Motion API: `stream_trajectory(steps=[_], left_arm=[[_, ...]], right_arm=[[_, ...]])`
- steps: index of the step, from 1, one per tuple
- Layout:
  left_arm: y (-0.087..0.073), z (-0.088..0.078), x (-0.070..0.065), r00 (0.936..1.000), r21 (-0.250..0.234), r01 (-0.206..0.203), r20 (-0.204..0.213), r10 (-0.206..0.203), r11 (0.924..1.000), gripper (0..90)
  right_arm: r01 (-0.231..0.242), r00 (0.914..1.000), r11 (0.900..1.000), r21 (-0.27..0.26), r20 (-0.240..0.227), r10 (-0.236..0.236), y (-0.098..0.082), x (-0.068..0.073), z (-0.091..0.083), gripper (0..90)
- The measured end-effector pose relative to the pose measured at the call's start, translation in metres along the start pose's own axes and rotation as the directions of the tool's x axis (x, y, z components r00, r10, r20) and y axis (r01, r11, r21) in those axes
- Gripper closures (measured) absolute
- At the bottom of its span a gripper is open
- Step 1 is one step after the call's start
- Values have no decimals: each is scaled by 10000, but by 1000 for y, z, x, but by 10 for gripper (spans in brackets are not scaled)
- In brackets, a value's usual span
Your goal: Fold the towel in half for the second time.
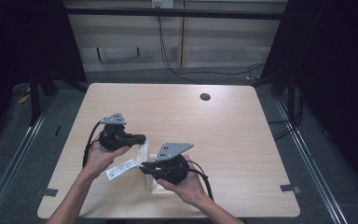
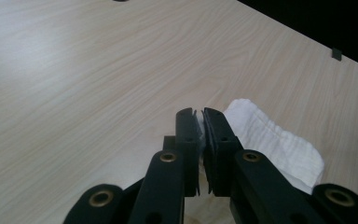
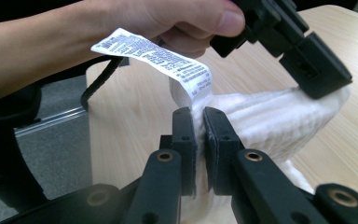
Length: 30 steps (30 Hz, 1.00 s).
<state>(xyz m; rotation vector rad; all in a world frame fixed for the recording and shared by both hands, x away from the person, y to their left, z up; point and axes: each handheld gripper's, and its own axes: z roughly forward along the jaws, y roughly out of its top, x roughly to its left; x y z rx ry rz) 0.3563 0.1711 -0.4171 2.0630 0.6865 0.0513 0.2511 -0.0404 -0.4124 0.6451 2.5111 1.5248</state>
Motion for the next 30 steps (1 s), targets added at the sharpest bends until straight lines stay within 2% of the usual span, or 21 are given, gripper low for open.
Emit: stream_trajectory(steps=[9,11,14,21,22,23,25,27,30], left_arm=[[10,25,-9,9996,299,-174,249,167,9994,854],[12,31,-13,9991,371,-207,366,193,9991,854],[13,41,-18,9985,442,-329,447,309,9985,851],[13,62,-22,9965,668,-299,793,245,9973,852],[14,65,-22,9949,629,-98,1004,35,9980,852],[14,68,-23,9944,662,-63,1057,-7,9978,852],[15,75,-25,9946,818,-245,1027,160,9964,852],[16,81,-27,9941,726,-172,1082,92,9972,853],[16,91,-29,9926,970,-274,1204,156,9949,852]], right_arm=[[-312,9978,9995,55,590,308,-17,-4,-18,837],[-274,9976,9994,206,647,260,-22,-5,-22,836],[-638,9968,9973,368,515,619,-31,-9,-27,837],[-1011,9929,9947,180,643,998,-48,-14,-39,836],[-959,9934,9950,273,659,940,-50,-14,-40,836],[-992,9929,9945,335,692,967,-53,-14,-41,836],[-1095,9907,9933,383,850,1059,-59,-14,-44,836],[-1257,9883,9916,298,904,1226,-63,-16,-46,836],[-1386,9859,9901,214,980,1359,-67,-17,-50,833]])
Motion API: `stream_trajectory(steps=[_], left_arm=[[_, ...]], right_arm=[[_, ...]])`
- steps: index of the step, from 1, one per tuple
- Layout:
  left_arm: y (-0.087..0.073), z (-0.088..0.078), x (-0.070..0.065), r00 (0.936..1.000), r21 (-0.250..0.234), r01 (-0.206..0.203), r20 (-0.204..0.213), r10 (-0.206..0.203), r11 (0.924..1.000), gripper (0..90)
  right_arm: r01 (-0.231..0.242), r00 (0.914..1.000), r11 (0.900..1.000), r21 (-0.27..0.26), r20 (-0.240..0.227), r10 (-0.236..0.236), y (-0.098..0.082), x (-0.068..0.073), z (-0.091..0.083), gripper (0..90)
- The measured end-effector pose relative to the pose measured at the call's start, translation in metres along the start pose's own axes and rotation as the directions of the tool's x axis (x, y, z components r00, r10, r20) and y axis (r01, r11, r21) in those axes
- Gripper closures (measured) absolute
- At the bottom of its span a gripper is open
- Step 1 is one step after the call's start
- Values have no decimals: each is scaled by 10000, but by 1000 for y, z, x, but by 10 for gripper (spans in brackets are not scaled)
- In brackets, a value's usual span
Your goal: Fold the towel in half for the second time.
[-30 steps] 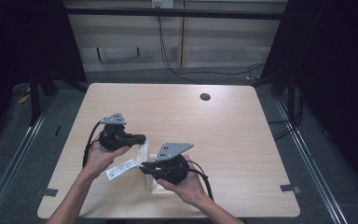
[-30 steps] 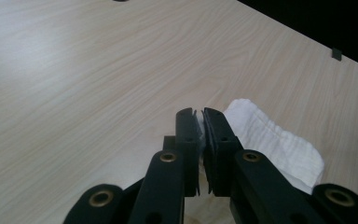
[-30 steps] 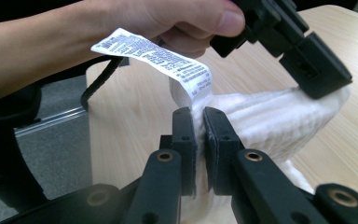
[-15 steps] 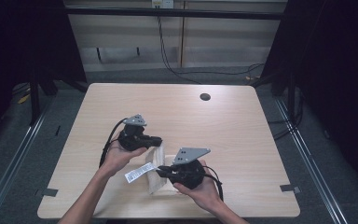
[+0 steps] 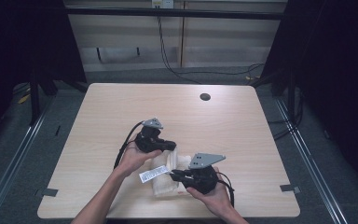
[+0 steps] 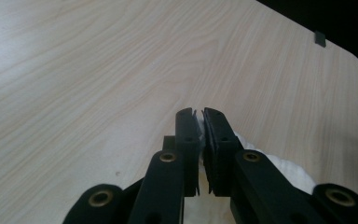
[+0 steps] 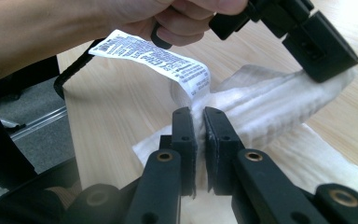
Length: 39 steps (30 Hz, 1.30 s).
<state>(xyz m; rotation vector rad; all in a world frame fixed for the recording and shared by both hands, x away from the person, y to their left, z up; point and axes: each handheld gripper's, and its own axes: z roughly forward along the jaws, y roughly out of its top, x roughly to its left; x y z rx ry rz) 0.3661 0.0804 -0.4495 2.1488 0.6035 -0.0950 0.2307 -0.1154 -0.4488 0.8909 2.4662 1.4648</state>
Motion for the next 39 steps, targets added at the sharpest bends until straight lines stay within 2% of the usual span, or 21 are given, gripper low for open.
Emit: stream_trajectory(steps=[7,10,17,18,20,21,25,32,39], left_arm=[[-4,18,2,9999,368,122,-56,-120,9992,851],[-7,27,4,9998,695,196,-45,-193,9974,849],[-12,33,5,9996,832,297,6,-298,9961,840],[-12,34,5,9995,856,308,-24,-307,9959,837],[-14,40,7,9980,824,640,-49,-638,9945,817],[-14,43,7,9981,835,623,-29,-623,9946,817],[-16,51,4,9977,747,670,81,-678,9949,804],[-13,51,1,9971,685,759,48,-764,9948,689],[-11,50,-10,9982,584,564,151,-574,9967,598]], right_arm=[[-126,9998,9989,462,142,119,-14,-8,0,829],[-225,9996,9985,495,155,218,-19,-12,2,829],[-126,9997,9962,858,242,105,-26,-11,6,813],[-85,9994,9956,932,344,53,-27,-11,7,807],[-22,9987,9933,1155,505,-37,-30,-11,8,784],[110,9977,9917,1279,654,-195,-32,-11,9,782],[134,9970,9897,1423,732,-240,-36,-12,8,783],[-53,9948,9837,1800,1012,-132,-43,-16,5,728],[-73,9906,9848,1733,1356,-165,-44,-14,-2,622]])
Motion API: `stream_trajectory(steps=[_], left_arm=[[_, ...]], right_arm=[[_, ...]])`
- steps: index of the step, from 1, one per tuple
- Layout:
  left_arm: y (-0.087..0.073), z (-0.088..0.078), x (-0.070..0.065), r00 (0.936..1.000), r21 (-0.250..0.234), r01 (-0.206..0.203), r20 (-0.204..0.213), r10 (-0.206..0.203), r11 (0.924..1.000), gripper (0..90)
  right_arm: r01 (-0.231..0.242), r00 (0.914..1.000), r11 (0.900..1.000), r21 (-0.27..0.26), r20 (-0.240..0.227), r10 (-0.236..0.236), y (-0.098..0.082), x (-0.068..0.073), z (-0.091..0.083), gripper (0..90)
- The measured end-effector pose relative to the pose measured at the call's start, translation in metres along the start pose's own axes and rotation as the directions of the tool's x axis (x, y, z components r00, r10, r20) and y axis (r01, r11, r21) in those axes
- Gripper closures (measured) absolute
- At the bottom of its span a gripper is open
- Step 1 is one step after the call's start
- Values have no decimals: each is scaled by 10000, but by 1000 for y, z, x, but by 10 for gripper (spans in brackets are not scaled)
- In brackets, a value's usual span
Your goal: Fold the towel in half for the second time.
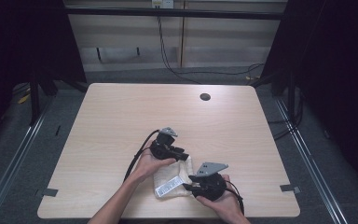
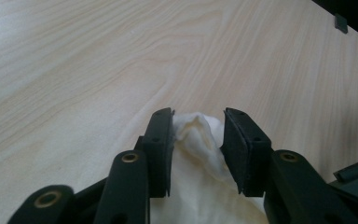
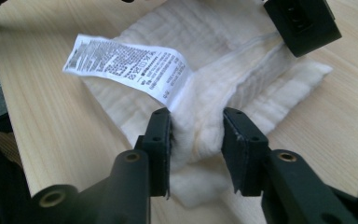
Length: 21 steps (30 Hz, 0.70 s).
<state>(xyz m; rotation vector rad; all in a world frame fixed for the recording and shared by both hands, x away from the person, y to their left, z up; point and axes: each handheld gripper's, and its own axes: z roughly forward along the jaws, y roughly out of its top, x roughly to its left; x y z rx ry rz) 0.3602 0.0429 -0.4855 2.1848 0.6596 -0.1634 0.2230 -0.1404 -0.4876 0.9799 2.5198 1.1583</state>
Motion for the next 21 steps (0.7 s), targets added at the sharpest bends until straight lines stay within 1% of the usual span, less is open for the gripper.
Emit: stream_trajectory(steps=[1,2,3,4,5,6,7,8,9,12,13,14,15,17,19,20,21], left_arm=[[1,0,-2,10000,39,28,-4,-28,10000,559],[2,-1,-4,10000,32,-75,7,74,10000,541],[4,-2,-6,9999,79,-130,-29,131,9999,528],[6,-4,-8,9998,-31,-172,-29,172,9998,514],[8,-6,-9,9997,-91,-228,20,228,9997,487],[8,-8,-10,9998,-231,-198,64,200,9995,468],[9,-11,-12,9997,-295,-237,0,237,9993,461],[10,-13,-12,9996,-343,-287,-69,285,9990,449],[10,-15,-13,9995,-316,-282,-152,277,9991,438],[8,-26,-14,9961,-25,-506,-730,503,9987,395],[6,-30,-14,9958,-40,-515,-762,510,9987,394],[5,-35,-14,9938,11,-625,-917,623,9980,393],[3,-39,-14,9926,-46,-697,-1002,689,9976,388],[-1,-48,-12,9923,-237,-674,-1054,645,9974,386],[-5,-56,-10,9908,-344,-658,-1209,612,9972,384],[-6,-58,-10,9902,-396,-625,-1271,570,9973,383],[-7,-60,-9,9895,-347,-677,-1302,627,9971,382]], right_arm=[[-9,10000,10000,43,50,8,-1,0,-1,595],[2,9999,10000,82,103,-3,-2,-1,-2,586],[-100,9999,9998,154,40,99,-2,-3,-2,577],[-148,9999,9997,198,36,148,-3,-5,-2,571],[-274,9995,9995,180,162,272,-4,-6,-3,557],[-324,9994,9994,119,145,323,-4,-7,-3,554],[-336,9994,9994,102,99,335,-4,-8,-3,549],[-317,9994,9995,74,162,315,-4,-8,-4,544],[-399,9990,9992,85,197,397,-5,-9,-5,536],[-484,9986,9987,180,224,480,-6,-11,-6,488],[-588,9979,9980,242,273,581,-8,-12,-6,472],[-572,9981,9980,266,248,565,-8,-13,-7,457],[-596,9980,9979,240,245,590,-9,-14,-8,436],[-624,9976,9977,258,314,615,-10,-16,-10,419],[-763,9964,9964,364,387,749,-12,-19,-11,408],[-767,9960,9964,369,485,749,-13,-21,-12,407],[-842,9952,9956,421,539,819,-14,-22,-12,404]])
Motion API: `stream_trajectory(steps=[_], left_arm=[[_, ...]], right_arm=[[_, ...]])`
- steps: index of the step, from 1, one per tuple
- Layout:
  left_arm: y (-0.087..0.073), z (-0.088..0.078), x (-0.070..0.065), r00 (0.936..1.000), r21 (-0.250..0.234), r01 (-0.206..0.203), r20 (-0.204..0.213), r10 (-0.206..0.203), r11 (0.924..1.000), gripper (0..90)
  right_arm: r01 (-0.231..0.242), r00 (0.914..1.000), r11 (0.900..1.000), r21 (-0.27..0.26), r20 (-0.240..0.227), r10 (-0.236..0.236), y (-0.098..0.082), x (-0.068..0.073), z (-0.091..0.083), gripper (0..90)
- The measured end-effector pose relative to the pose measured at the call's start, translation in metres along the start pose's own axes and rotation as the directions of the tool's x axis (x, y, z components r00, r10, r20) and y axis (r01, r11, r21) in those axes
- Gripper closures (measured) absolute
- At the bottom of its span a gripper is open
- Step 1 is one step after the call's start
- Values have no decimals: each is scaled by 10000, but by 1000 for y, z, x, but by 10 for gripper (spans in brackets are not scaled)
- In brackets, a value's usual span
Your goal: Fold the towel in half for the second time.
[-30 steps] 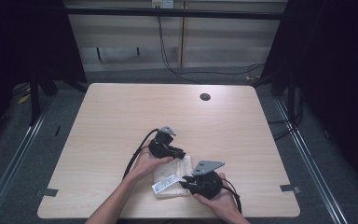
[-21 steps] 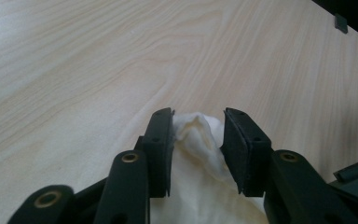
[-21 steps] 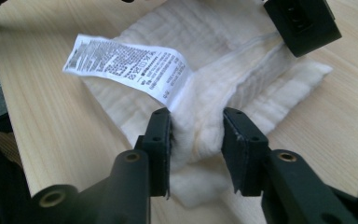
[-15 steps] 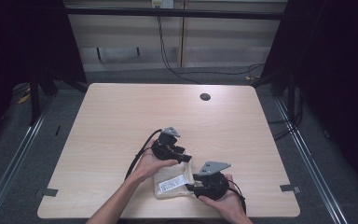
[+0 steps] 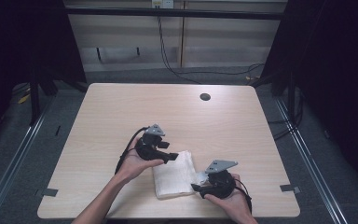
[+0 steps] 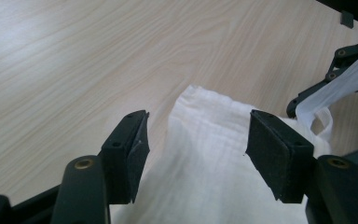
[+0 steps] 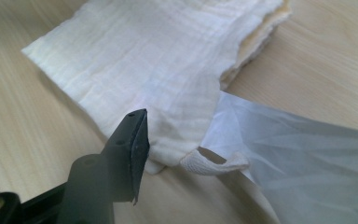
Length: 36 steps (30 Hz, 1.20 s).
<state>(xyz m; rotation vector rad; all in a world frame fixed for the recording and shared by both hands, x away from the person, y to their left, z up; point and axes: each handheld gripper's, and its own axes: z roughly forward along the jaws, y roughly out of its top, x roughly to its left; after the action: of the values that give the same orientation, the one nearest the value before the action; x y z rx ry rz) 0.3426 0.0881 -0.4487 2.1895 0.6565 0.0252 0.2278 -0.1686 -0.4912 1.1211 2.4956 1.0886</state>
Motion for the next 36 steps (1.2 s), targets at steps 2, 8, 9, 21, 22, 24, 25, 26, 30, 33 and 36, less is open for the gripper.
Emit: stream_trajectory(steps=[2,8,9,21,22,24,25,26,30,33,36], left_arm=[[-4,-3,0,10000,101,-70,-60,70,9999,375],[-16,-11,-5,9993,368,-350,-137,355,9987,362],[-18,-12,-5,9994,387,-299,-138,304,9988,362],[-51,-45,-6,9979,529,-114,-633,147,9985,326],[-53,-49,-5,9976,517,-148,-667,182,9986,320],[-58,-57,-4,9954,421,-164,-935,202,9990,319],[-61,-60,-3,9950,250,-88,-993,112,9996,314],[-64,-65,-2,9942,218,18,-1073,6,9998,303],[-78,-80,1,9897,-121,147,-1419,-162,9998,304],[-88,-89,2,9886,-185,250,-1483,-274,9995,275],[-98,-99,1,9843,-320,323,-1727,-373,9990,274]], right_arm=[[5,9998,10000,30,178,-6,-1,-2,0,395],[-39,9999,9998,-173,135,41,-1,-5,-6,368],[-60,9999,9996,-291,125,63,0,-6,-9,352],[-536,9985,9935,-1003,36,542,-3,-29,-38,311],[-560,9984,9930,-1036,25,566,-4,-31,-40,310],[-625,9979,9919,-1105,89,639,-5,-35,-45,310],[-647,9977,9911,-1163,100,663,-6,-38,-47,310],[-671,9975,9905,-1202,158,695,-7,-40,-50,310],[-821,9954,9864,-1421,366,882,-12,-48,-59,307],[-944,9927,9811,-1688,586,1056,-16,-53,-67,305],[-1077,9897,9785,-1757,740,1222,-21,-57,-73,302]])
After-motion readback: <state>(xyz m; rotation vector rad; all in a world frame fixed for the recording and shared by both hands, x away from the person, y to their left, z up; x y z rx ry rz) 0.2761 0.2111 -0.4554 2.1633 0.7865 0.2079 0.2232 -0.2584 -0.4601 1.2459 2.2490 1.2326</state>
